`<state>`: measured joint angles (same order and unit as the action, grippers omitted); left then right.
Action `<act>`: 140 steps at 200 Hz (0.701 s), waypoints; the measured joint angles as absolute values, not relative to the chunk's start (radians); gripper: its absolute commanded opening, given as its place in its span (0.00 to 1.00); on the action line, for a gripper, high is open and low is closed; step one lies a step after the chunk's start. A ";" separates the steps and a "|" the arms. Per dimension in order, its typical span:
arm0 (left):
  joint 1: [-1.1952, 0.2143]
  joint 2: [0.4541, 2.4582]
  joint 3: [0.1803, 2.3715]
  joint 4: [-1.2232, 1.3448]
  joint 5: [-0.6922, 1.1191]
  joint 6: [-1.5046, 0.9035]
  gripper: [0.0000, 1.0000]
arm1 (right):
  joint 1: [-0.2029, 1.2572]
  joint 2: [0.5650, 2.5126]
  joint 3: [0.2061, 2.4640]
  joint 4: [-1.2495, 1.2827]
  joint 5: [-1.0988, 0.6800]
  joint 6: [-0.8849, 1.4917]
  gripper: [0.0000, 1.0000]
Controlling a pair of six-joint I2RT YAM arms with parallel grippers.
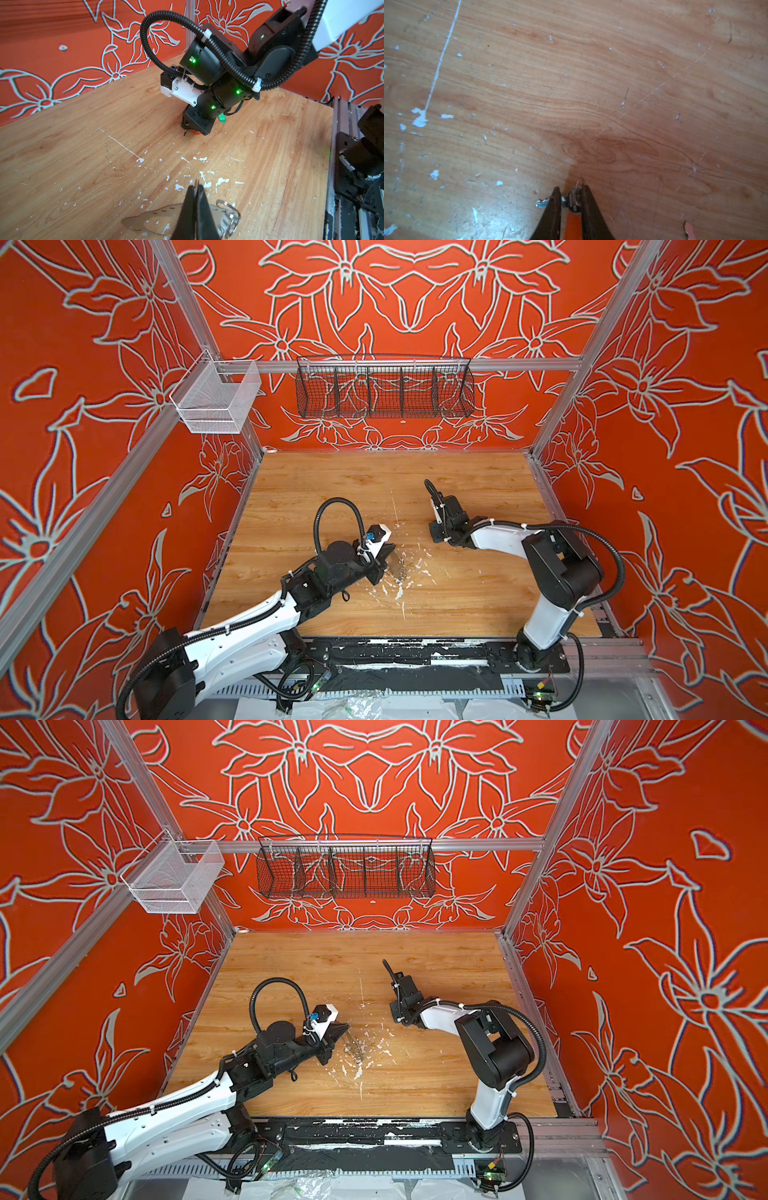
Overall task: Attach keys to a key ring
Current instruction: Pick up the key from the center of the table.
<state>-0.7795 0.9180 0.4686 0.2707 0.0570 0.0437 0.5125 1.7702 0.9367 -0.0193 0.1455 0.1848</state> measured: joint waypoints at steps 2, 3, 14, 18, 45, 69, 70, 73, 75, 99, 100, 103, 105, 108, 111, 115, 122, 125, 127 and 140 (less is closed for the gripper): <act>-0.780 0.918 0.469 0.270 0.057 0.044 0.00 | 0.513 1.771 0.937 -0.020 0.148 0.186 0.20; -0.780 0.918 0.469 0.270 0.057 0.044 0.00 | 0.513 1.771 0.937 -0.020 0.149 0.186 0.20; -0.780 0.918 0.469 0.271 0.057 0.044 0.00 | 0.513 1.773 0.937 -0.026 0.158 0.189 0.21; -0.780 0.919 0.469 0.271 0.057 0.044 0.00 | 0.513 1.774 0.937 -0.027 0.160 0.191 0.21; -0.780 0.919 0.469 0.270 0.057 0.044 0.00 | 0.513 1.775 0.937 -0.036 0.180 0.199 0.20; -0.780 0.919 0.469 0.271 0.057 0.044 0.00 | 0.513 1.775 0.937 -0.041 0.199 0.208 0.17; -0.780 0.919 0.469 0.270 0.057 0.044 0.00 | 0.513 1.775 0.937 -0.041 0.199 0.209 0.16; -0.780 0.919 0.469 0.270 0.057 0.044 0.00 | 0.513 1.775 0.937 -0.041 0.201 0.209 0.15; -0.780 0.919 0.469 0.270 0.057 0.044 0.00 | 0.513 1.775 0.937 -0.041 0.202 0.210 0.15; -0.780 0.920 0.469 0.271 0.057 0.044 0.00 | 0.513 1.775 0.937 -0.043 0.211 0.215 0.05; -0.780 0.920 0.469 0.271 0.057 0.044 0.00 | 0.513 1.775 0.937 -0.043 0.211 0.214 0.04; -0.780 0.920 0.469 0.271 0.057 0.044 0.00 | 0.513 1.775 0.937 -0.043 0.212 0.220 0.03; -0.780 0.920 0.469 0.270 0.057 0.044 0.00 | 0.513 1.775 0.937 -0.043 0.213 0.219 0.01; -0.780 0.920 0.469 0.271 0.057 0.044 0.00 | 0.513 1.775 0.937 -0.043 0.213 0.219 0.00; -0.780 0.920 0.469 0.270 0.057 0.044 0.00 | 0.513 1.775 0.937 -0.043 0.216 0.220 0.00; -0.780 0.920 0.469 0.270 0.057 0.044 0.00 | 0.513 1.775 0.937 -0.043 0.217 0.224 0.00; -0.780 0.920 0.469 0.271 0.057 0.044 0.00 | 0.513 1.775 0.937 -0.044 0.220 0.222 0.00; -0.780 0.920 0.469 0.271 0.057 0.044 0.00 | 0.513 1.775 0.937 -0.044 0.220 0.221 0.00; -0.780 0.920 0.469 0.271 0.057 0.044 0.00 | 0.513 1.775 0.937 -0.044 0.221 0.222 0.00; -0.780 0.921 0.469 0.270 0.057 0.044 0.00 | 0.513 1.775 0.937 -0.044 0.221 0.222 0.00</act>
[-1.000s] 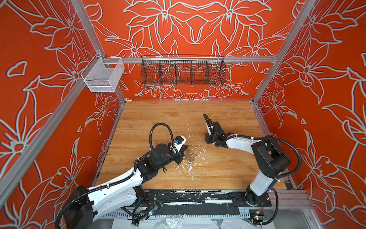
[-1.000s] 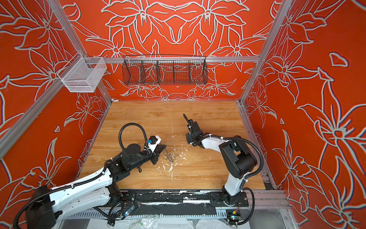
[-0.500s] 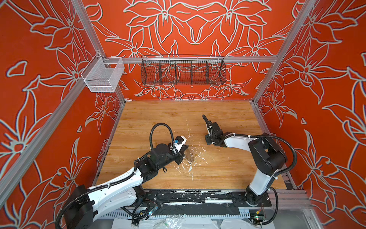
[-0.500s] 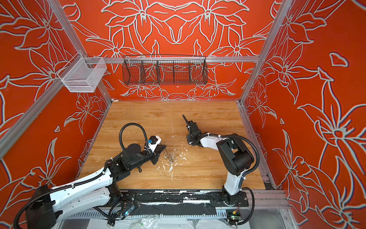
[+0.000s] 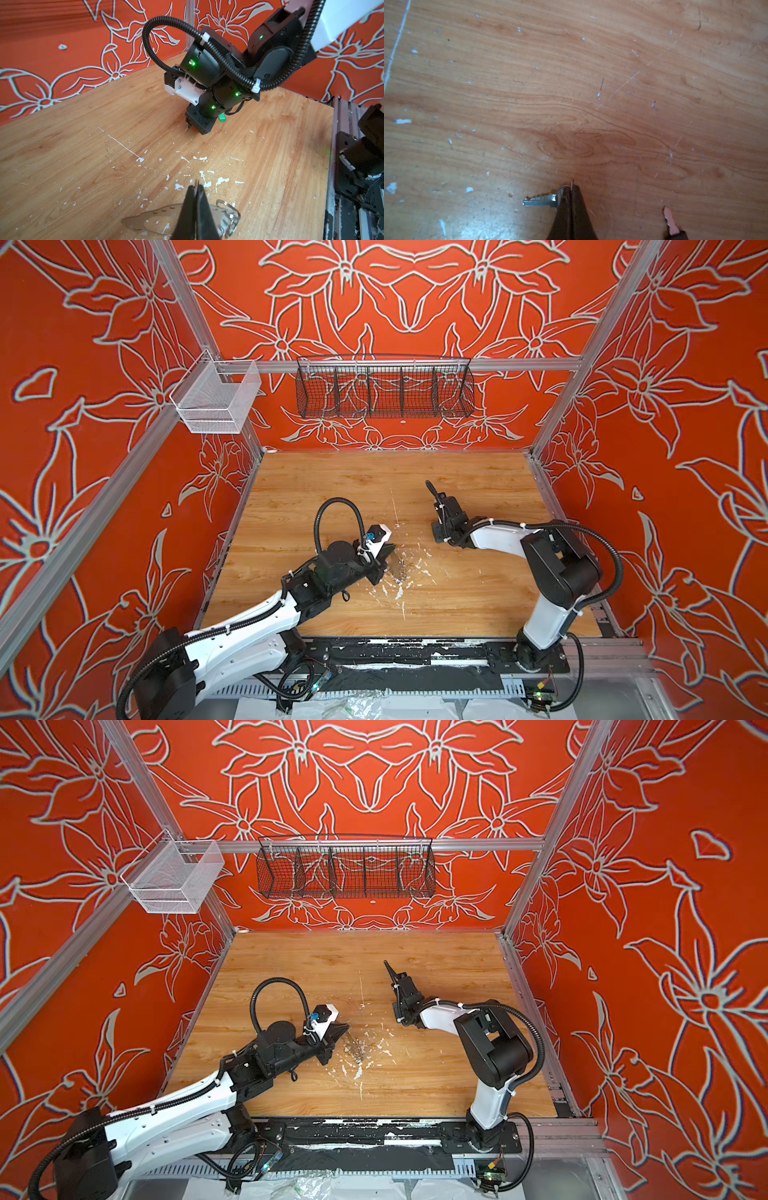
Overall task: Attach keys to a key ring
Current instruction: Pick up the key from the center of the table.
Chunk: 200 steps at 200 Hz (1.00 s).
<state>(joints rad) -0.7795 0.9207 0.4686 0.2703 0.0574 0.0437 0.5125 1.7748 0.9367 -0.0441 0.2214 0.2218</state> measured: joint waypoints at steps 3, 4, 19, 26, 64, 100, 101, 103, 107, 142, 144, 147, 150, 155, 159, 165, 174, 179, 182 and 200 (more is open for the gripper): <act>-0.780 0.921 0.469 0.270 0.057 0.044 0.00 | 0.513 1.775 0.937 -0.044 0.221 0.222 0.00; -0.780 0.921 0.469 0.271 0.057 0.044 0.00 | 0.513 1.775 0.937 -0.044 0.221 0.222 0.00; -0.780 0.924 0.469 0.271 0.057 0.044 0.00 | 0.513 1.775 0.937 -0.045 0.221 0.222 0.00; -0.780 0.925 0.469 0.270 0.057 0.044 0.00 | 0.513 1.774 0.937 -0.046 0.221 0.222 0.00; -0.780 0.925 0.469 0.270 0.060 0.044 0.00 | 0.513 1.728 0.923 -0.062 0.201 0.223 0.00; -0.780 0.927 0.469 0.269 0.076 0.044 0.00 | 0.513 1.551 0.786 0.030 0.024 0.191 0.00; -0.780 0.928 0.469 0.269 0.077 0.044 0.00 | 0.513 1.546 0.781 0.036 0.016 0.189 0.00; -0.780 0.928 0.469 0.269 0.080 0.044 0.00 | 0.513 1.533 0.766 0.047 0.000 0.186 0.00; -0.780 0.928 0.469 0.268 0.083 0.044 0.00 | 0.513 1.510 0.739 0.071 -0.035 0.179 0.00; -0.780 0.928 0.469 0.266 0.137 0.061 0.00 | 0.513 1.355 0.524 0.259 -0.320 0.106 0.00; -0.780 0.928 0.469 0.265 0.139 0.062 0.00 | 0.513 1.348 0.514 0.268 -0.335 0.103 0.00; -0.780 0.928 0.469 0.264 0.142 0.064 0.00 | 0.513 1.339 0.505 0.275 -0.351 0.098 0.00; -0.780 0.928 0.469 0.264 0.146 0.065 0.00 | 0.513 1.328 0.493 0.286 -0.371 0.093 0.00; -0.780 0.928 0.469 0.263 0.152 0.067 0.00 | 0.513 1.309 0.476 0.306 -0.403 0.085 0.00; -0.780 0.928 0.469 0.263 0.155 0.070 0.00 | 0.515 1.296 0.464 0.321 -0.424 0.080 0.00; -0.780 0.927 0.469 0.262 0.160 0.072 0.00 | 0.517 1.274 0.448 0.344 -0.454 0.073 0.00; -0.780 0.926 0.470 0.260 0.167 0.075 0.00 | 0.521 1.244 0.429 0.373 -0.491 0.064 0.00; -0.780 0.925 0.469 0.257 0.172 0.078 0.00 | 0.524 1.228 0.420 0.390 -0.512 0.059 0.00; -0.780 0.924 0.470 0.256 0.175 0.079 0.00 | 0.526 1.219 0.416 0.400 -0.522 0.056 0.00; -0.780 0.919 0.470 0.248 0.192 0.086 0.00 | 0.538 1.186 0.403 0.441 -0.565 0.042 0.00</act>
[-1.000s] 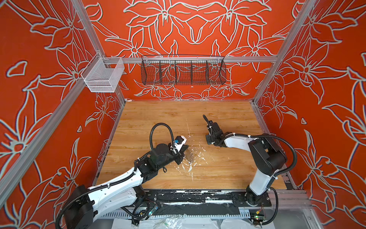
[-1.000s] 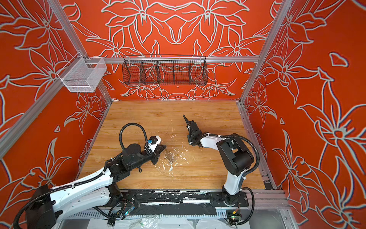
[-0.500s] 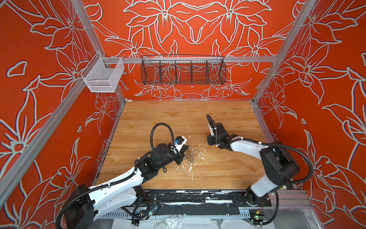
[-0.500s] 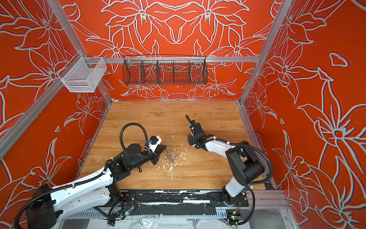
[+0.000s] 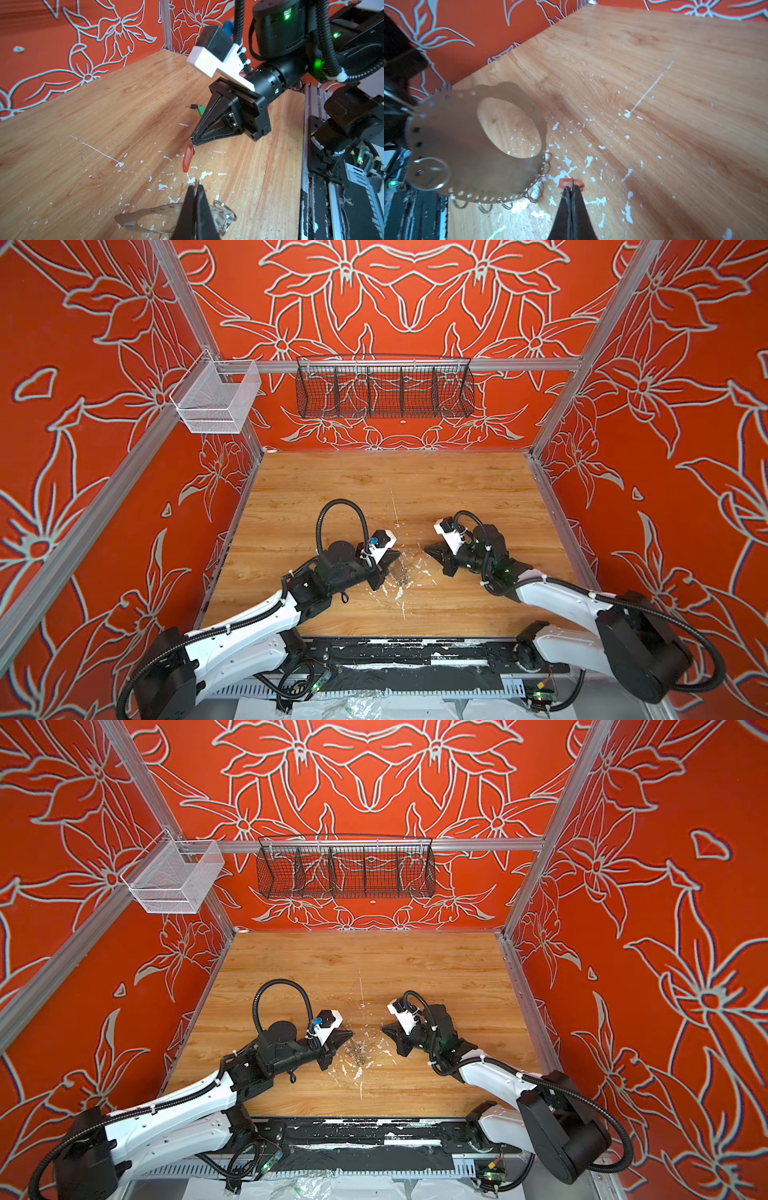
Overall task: Attach keys to a key ring
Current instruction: Pick up the key from the center of the table, then insert the key into the keyring.
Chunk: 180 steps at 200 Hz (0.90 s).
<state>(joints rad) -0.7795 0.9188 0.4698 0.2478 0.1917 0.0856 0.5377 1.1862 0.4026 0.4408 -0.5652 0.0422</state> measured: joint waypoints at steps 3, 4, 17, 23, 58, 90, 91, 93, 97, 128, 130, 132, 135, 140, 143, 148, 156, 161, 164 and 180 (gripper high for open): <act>-0.780 0.918 0.470 0.247 0.194 0.087 0.00 | 0.541 1.182 0.402 0.446 -0.569 0.040 0.00; -0.780 0.918 0.470 0.247 0.196 0.087 0.00 | 0.542 1.182 0.402 0.446 -0.570 0.039 0.00; -0.780 0.912 0.470 0.240 0.211 0.090 0.00 | 0.553 1.176 0.402 0.459 -0.590 0.031 0.00; -0.780 0.910 0.470 0.238 0.217 0.091 0.00 | 0.558 1.176 0.402 0.462 -0.596 0.029 0.00; -0.780 0.898 0.470 0.232 0.239 0.093 0.00 | 0.575 1.168 0.402 0.462 -0.612 0.029 0.00; -0.780 0.897 0.470 0.231 0.247 0.093 0.00 | 0.599 1.136 0.405 0.439 -0.586 0.033 0.00; -0.780 0.897 0.470 0.231 0.247 0.093 0.00 | 0.600 1.135 0.405 0.437 -0.584 0.033 0.00; -0.780 0.897 0.470 0.231 0.247 0.092 0.00 | 0.603 1.132 0.406 0.432 -0.583 0.034 0.00; -0.780 0.897 0.470 0.232 0.249 0.091 0.00 | 0.609 1.126 0.408 0.420 -0.571 0.034 0.00; -0.780 0.891 0.480 0.214 0.259 0.088 0.00 | 0.652 1.058 0.423 0.312 -0.458 0.052 0.00; -0.780 0.889 0.481 0.213 0.258 0.088 0.00 | 0.653 1.054 0.423 0.307 -0.451 0.054 0.00; -0.780 0.888 0.481 0.213 0.257 0.088 0.00 | 0.654 1.049 0.424 0.301 -0.443 0.057 0.00; -0.780 0.883 0.481 0.213 0.256 0.088 0.00 | 0.656 1.041 0.424 0.293 -0.435 0.060 0.00; -0.780 0.877 0.481 0.211 0.253 0.088 0.00 | 0.657 1.031 0.424 0.282 -0.421 0.066 0.00; -0.780 0.871 0.481 0.210 0.249 0.088 0.00 | 0.658 1.024 0.424 0.275 -0.413 0.070 0.00; -0.780 0.862 0.481 0.209 0.245 0.088 0.00 | 0.658 1.013 0.424 0.264 -0.398 0.078 0.00; -0.780 0.846 0.481 0.208 0.236 0.088 0.00 | 0.658 0.998 0.424 0.250 -0.379 0.088 0.00; -0.780 0.836 0.481 0.209 0.230 0.088 0.00 | 0.658 0.989 0.424 0.242 -0.371 0.096 0.00; -0.780 0.830 0.481 0.209 0.228 0.088 0.00 | 0.658 0.984 0.424 0.236 -0.364 0.099 0.00; -0.780 0.801 0.480 0.210 0.218 0.089 0.00 | 0.658 0.954 0.424 0.203 -0.333 0.119 0.00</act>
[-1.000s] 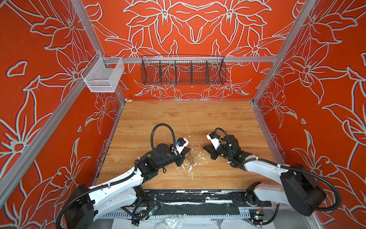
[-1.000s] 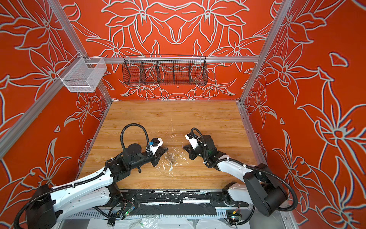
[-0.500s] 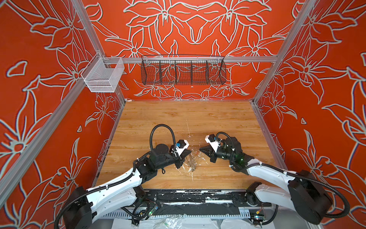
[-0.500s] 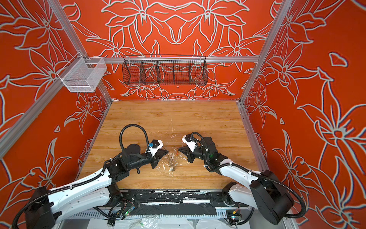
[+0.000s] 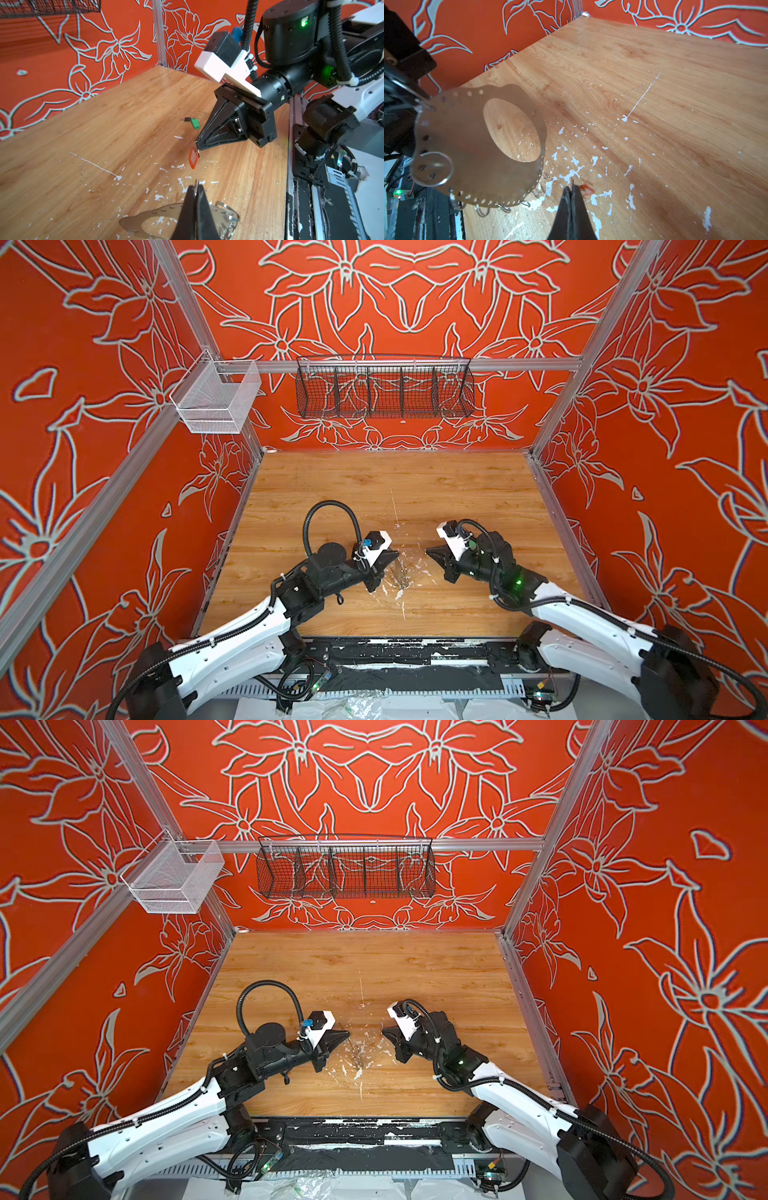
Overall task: Attach keys to a key ring
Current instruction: Insert the key into the keyring.
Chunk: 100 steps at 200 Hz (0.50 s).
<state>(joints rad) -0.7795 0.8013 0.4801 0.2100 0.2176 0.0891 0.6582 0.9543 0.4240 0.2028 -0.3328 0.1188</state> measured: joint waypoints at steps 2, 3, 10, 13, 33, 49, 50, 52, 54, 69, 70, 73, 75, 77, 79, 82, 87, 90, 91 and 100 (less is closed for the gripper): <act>-0.780 0.799 0.480 0.210 0.217 0.089 0.00 | 0.658 0.950 0.424 0.197 -0.329 0.120 0.00; -0.780 0.798 0.480 0.210 0.216 0.089 0.00 | 0.658 0.947 0.424 0.194 -0.326 0.121 0.00; -0.780 0.791 0.479 0.212 0.213 0.090 0.00 | 0.659 0.932 0.424 0.178 -0.316 0.128 0.00; -0.780 0.790 0.479 0.212 0.211 0.090 0.00 | 0.661 0.923 0.424 0.168 -0.309 0.133 0.00; -0.780 0.791 0.476 0.214 0.212 0.095 0.00 | 0.662 0.855 0.423 0.127 -0.271 0.152 0.00; -0.780 0.809 0.477 0.217 0.223 0.101 0.00 | 0.662 0.794 0.416 0.109 -0.240 0.169 0.00; -0.780 0.810 0.477 0.217 0.224 0.102 0.00 | 0.662 0.787 0.414 0.107 -0.237 0.171 0.00; -0.780 0.813 0.477 0.217 0.225 0.102 0.00 | 0.662 0.781 0.413 0.106 -0.234 0.173 0.00; -0.780 0.817 0.477 0.217 0.228 0.104 0.00 | 0.662 0.772 0.409 0.105 -0.229 0.175 0.00; -0.780 0.844 0.479 0.213 0.241 0.107 0.00 | 0.662 0.718 0.374 0.104 -0.200 0.195 0.00; -0.780 0.846 0.479 0.212 0.242 0.107 0.00 | 0.662 0.715 0.372 0.104 -0.199 0.196 0.00; -0.780 0.852 0.480 0.209 0.245 0.108 0.00 | 0.662 0.708 0.364 0.104 -0.197 0.197 0.00; -0.780 0.857 0.481 0.207 0.248 0.108 0.00 | 0.662 0.702 0.358 0.102 -0.191 0.200 0.00; -0.780 0.860 0.482 0.206 0.249 0.109 0.00 | 0.662 0.696 0.352 0.100 -0.188 0.203 0.00; -0.780 0.863 0.484 0.203 0.251 0.109 0.00 | 0.662 0.690 0.346 0.097 -0.184 0.205 0.00; -0.780 0.868 0.486 0.200 0.254 0.109 0.00 | 0.662 0.682 0.337 0.093 -0.178 0.209 0.00; -0.780 0.876 0.490 0.198 0.259 0.109 0.00 | 0.662 0.675 0.328 0.087 -0.171 0.213 0.00; -0.780 0.881 0.492 0.196 0.262 0.109 0.00 | 0.662 0.669 0.322 0.083 -0.167 0.215 0.00; -0.780 0.882 0.492 0.196 0.263 0.109 0.00 | 0.662 0.668 0.321 0.082 -0.166 0.216 0.00; -0.780 0.893 0.501 0.192 0.274 0.111 0.00 | 0.662 0.656 0.307 0.073 -0.158 0.220 0.00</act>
